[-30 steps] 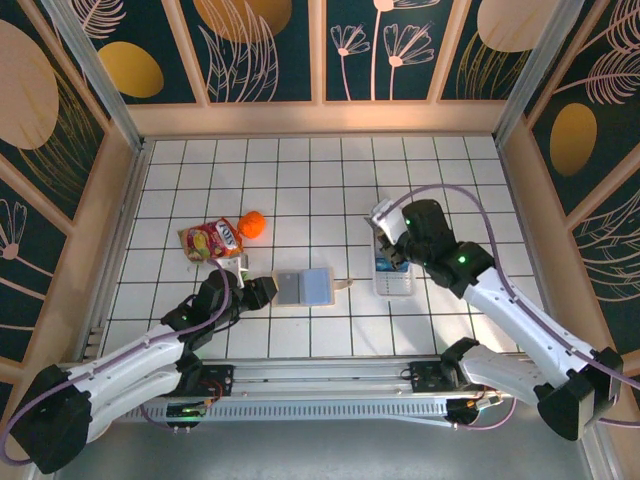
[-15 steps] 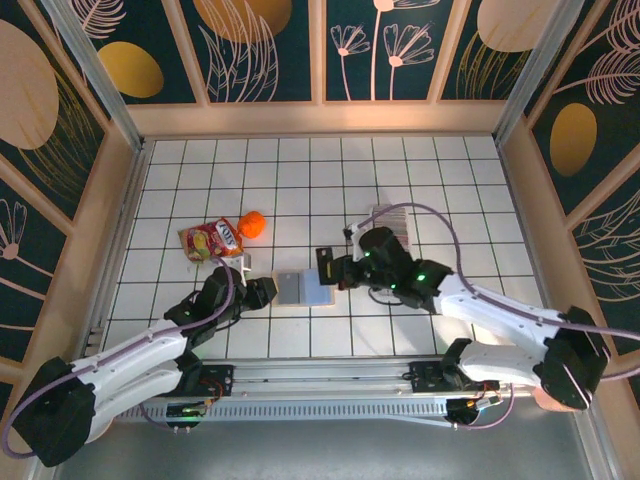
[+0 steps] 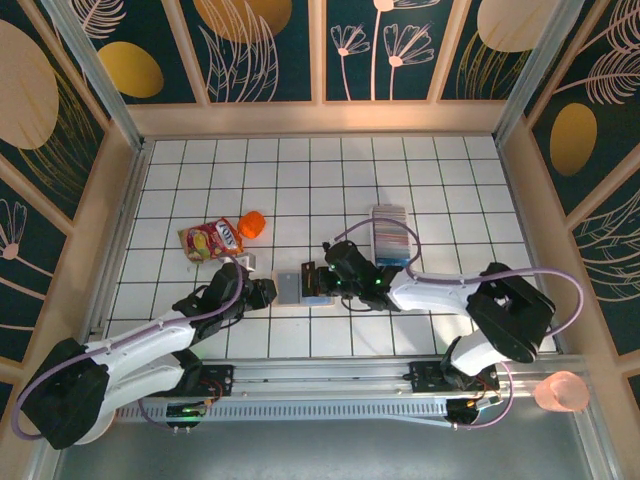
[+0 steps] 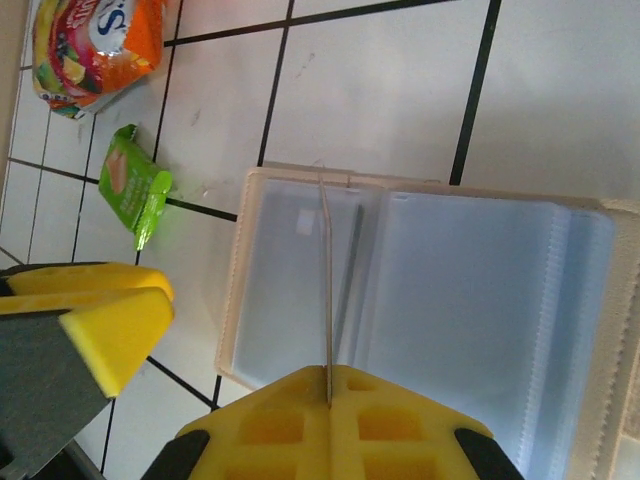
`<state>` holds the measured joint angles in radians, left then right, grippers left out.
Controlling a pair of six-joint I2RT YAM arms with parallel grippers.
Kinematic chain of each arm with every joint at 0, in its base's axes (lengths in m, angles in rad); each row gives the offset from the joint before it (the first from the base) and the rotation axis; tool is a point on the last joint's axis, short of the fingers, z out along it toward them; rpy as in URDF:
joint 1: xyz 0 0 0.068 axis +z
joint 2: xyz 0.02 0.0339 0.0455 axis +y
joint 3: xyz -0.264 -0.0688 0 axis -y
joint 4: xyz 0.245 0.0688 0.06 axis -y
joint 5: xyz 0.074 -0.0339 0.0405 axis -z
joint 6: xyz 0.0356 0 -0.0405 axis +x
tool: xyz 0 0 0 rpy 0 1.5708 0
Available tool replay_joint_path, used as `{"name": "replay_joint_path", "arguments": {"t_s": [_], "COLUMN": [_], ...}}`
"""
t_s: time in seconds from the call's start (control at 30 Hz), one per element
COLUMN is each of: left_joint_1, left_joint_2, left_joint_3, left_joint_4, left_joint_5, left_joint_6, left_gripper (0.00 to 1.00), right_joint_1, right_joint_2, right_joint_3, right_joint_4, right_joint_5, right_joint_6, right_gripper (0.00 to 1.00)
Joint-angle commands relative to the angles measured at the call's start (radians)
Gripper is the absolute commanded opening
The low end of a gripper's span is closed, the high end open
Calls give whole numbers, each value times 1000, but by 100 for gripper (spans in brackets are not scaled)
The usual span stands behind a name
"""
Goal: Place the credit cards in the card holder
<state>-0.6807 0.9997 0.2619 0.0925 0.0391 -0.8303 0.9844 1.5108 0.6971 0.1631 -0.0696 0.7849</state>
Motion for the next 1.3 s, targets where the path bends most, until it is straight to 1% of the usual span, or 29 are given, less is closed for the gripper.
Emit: {"name": "replay_joint_path", "arguments": {"t_s": [0.0,0.13,0.23,0.37,0.67,0.83,1.27], "left_joint_1": [-3,-2,-2,-2,-2,-3,-3], "left_joint_2": [8,28,50,75,133,146,169], "left_joint_3": [23,18,10,2,-9,-11,-23], "left_joint_4": [-13,7,39,57,84,94,112], "left_joint_5": [-31,-24,-3,-8,-8,-1,16], "left_joint_6": [19,7,-8,-7,-2,0,-1], "left_gripper": [26,23,21,20,19,18,16], "right_joint_1": [0,-2,-2,-3,-1,1,4], "right_joint_2": [49,89,96,96,65,34,40], "right_joint_3": [-3,13,8,-7,-33,-44,-51], "right_joint_4": [79,56,61,87,108,107,153], "right_joint_5": [4,24,15,-6,-3,17,7], "right_joint_6": [45,54,66,92,152,171,208], "right_gripper": [0,0,0,0,0,0,0]}}
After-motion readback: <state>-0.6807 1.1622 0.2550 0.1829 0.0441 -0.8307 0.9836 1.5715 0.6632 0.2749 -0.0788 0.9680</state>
